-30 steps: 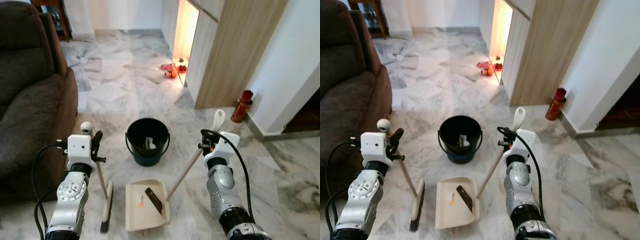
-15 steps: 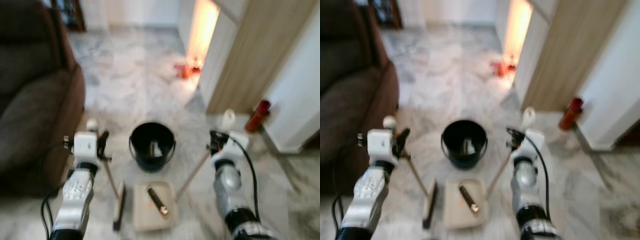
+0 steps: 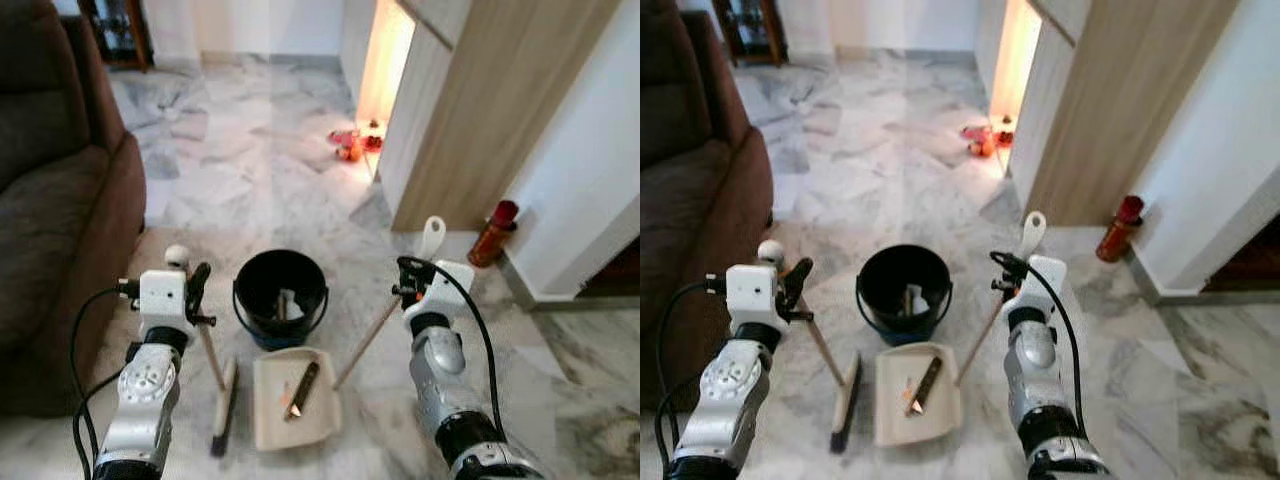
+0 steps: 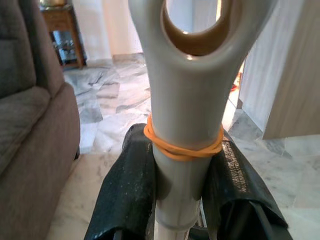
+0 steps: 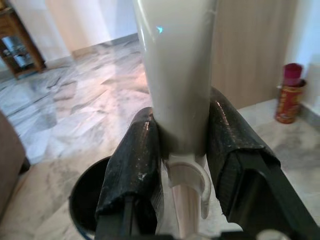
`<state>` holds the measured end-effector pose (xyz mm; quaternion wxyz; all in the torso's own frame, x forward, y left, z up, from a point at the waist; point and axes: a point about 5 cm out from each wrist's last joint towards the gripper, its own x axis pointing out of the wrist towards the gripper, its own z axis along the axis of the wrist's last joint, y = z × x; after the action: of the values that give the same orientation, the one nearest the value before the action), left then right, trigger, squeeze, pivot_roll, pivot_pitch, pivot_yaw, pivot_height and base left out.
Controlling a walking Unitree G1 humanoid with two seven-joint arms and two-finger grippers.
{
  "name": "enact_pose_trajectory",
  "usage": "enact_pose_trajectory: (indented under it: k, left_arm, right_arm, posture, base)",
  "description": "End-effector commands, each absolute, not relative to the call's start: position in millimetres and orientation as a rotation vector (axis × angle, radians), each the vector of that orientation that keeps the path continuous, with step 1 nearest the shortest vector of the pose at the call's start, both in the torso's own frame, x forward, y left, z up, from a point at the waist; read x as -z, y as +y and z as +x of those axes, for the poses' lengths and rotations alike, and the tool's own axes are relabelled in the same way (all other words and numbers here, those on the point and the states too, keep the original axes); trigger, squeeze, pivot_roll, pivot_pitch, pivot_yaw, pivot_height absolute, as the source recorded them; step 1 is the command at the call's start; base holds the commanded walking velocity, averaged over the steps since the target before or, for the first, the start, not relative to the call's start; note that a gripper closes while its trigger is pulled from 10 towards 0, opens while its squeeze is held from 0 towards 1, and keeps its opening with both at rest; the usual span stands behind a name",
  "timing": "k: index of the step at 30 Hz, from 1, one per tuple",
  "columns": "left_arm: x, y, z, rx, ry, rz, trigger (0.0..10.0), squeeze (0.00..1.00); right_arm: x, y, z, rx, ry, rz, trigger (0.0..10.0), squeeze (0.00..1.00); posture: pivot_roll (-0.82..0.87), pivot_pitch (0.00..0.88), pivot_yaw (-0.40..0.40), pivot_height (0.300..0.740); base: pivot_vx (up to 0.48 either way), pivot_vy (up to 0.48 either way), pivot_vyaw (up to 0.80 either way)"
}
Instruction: Sweep floor
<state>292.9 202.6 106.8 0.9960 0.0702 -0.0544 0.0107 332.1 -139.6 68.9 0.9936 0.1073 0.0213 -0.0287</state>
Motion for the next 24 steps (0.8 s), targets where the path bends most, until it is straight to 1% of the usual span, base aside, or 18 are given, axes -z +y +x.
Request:
enact_pose_trajectory:
  k: [1,10,18,24]
  left_arm:
    - [-116.3,201.0,294.6,-0.015,-0.159,0.152,10.0,0.00]
    - [-115.9,200.6,294.7,-0.009,-0.159,0.159,10.0,0.00]
    - [-115.7,199.7,294.8,-0.001,-0.161,0.167,10.0,0.00]
    - [-117.1,199.7,295.6,0.001,-0.166,0.176,10.0,0.00]
  right_arm:
    - [-83.9,-141.3,336.5,0.061,-0.031,0.234,10.0,0.00]
    - [-103.0,-145.1,335.0,0.031,-0.129,0.191,10.0,0.00]
    - [-116.6,-148.7,317.8,-0.030,-0.198,0.143,10.0,0.00]
    - [-130.9,-150.1,309.6,-0.062,-0.265,0.176,10.0,0.00]
  posture:
    - [0.12,0.038,-0.057,0.740]
    - [0.12,0.032,-0.054,0.740]
    - [0.13,0.026,-0.050,0.740]
    - [0.13,0.031,-0.051,0.740]
  base:
    - [0.000,0.000,0.00]
    - [0.000,0.000,0.00]
    - [0.000,0.000,0.00]
    - [0.000,0.000,0.00]
